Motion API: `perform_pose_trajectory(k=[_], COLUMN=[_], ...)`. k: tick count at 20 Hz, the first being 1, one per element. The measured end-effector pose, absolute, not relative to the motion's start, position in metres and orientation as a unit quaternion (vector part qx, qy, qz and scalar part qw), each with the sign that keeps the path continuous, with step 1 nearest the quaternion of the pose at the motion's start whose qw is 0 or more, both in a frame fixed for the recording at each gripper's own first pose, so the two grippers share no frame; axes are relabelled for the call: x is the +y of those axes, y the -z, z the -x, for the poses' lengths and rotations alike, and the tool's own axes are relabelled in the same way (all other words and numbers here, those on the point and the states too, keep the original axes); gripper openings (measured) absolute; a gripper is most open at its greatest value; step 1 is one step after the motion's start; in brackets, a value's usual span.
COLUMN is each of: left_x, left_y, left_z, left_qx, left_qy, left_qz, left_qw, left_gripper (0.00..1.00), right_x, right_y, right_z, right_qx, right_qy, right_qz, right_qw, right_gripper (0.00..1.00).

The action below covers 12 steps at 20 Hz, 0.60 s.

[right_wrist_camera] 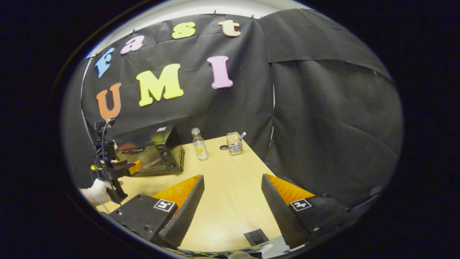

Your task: Open the electric oven with the left hand, put the food in, and close the electric oven.

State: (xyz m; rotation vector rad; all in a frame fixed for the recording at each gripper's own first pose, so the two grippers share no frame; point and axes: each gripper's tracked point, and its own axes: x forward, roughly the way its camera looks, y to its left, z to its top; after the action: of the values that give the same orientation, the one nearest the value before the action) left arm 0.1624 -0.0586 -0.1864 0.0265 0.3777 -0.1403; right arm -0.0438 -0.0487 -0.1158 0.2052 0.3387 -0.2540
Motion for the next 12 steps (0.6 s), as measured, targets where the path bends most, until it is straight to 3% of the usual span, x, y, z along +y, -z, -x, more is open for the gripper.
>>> perform_pose_trajectory(k=[12], left_x=[-0.067], left_y=[0.191], left_z=[-0.124], left_qx=[0.196], left_qy=[0.068], left_qz=[-0.003], left_qw=[0.978], left_gripper=[0.98], right_x=[-0.044], right_y=[0.116], right_z=[0.055], right_qx=[0.168], right_qy=[0.097], right_qz=[-0.096], right_qw=[0.976], right_gripper=[1.0])
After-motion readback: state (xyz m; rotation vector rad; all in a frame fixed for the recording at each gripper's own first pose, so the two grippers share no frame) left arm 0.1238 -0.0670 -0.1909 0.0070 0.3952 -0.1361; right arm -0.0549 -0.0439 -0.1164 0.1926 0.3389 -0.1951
